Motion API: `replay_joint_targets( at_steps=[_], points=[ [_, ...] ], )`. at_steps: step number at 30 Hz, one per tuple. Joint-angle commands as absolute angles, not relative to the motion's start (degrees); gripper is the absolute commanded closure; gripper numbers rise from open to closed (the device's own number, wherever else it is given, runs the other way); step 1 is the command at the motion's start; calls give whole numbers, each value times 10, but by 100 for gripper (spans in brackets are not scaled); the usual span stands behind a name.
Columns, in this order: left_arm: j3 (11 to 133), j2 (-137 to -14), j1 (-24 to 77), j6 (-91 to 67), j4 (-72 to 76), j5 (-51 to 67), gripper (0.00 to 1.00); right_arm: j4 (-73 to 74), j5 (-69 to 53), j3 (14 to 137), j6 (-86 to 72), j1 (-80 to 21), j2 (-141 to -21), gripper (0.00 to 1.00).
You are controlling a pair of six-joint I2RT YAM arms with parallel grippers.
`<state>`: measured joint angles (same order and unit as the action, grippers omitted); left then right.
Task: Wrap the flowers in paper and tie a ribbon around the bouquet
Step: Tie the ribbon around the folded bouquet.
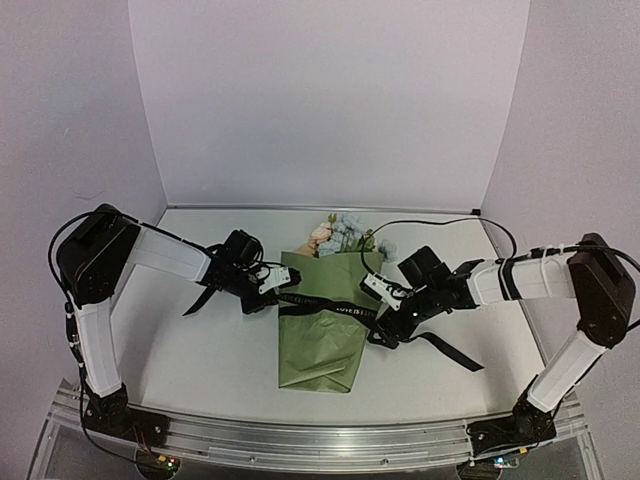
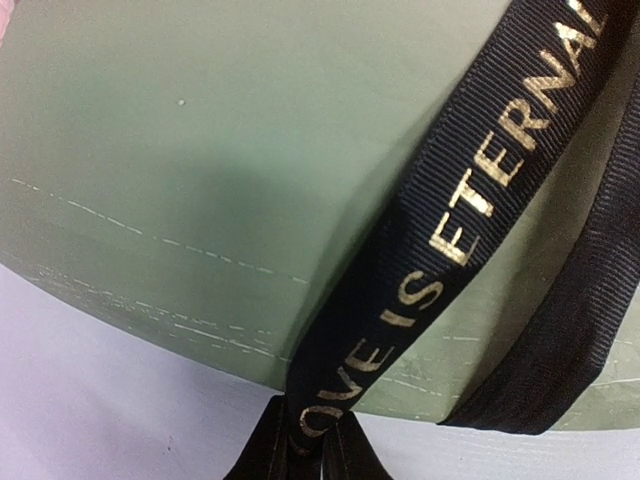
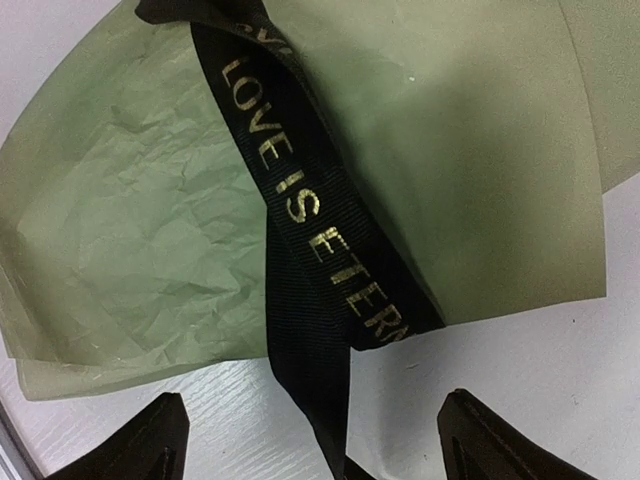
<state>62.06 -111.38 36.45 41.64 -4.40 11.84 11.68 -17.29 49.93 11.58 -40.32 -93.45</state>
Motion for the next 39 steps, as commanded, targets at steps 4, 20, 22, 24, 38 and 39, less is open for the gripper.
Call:
replay_joint_targets(
  at_steps=[4, 20, 22, 24, 38, 39],
  points=[
    [615, -1073, 366, 388, -45, 120, 93, 120, -151, 509, 114, -407, -947, 26],
    [591, -1046, 377, 314, -42, 125, 99, 151, -156, 549, 57, -412, -971, 88],
    [581, -1039, 380, 289, -35, 120, 100, 174, -157, 557, 44, -412, -970, 98],
    [571, -1031, 384, 244, -28, 107, 100, 193, -156, 568, 26, -412, -968, 100],
    [559, -1035, 383, -72, -57, 124, 100, 439, -84, 704, -133, -412, -1003, 100],
    [558, -1033, 383, -78, -55, 130, 100, 448, -81, 711, -145, -412, -1009, 100]
  ],
)
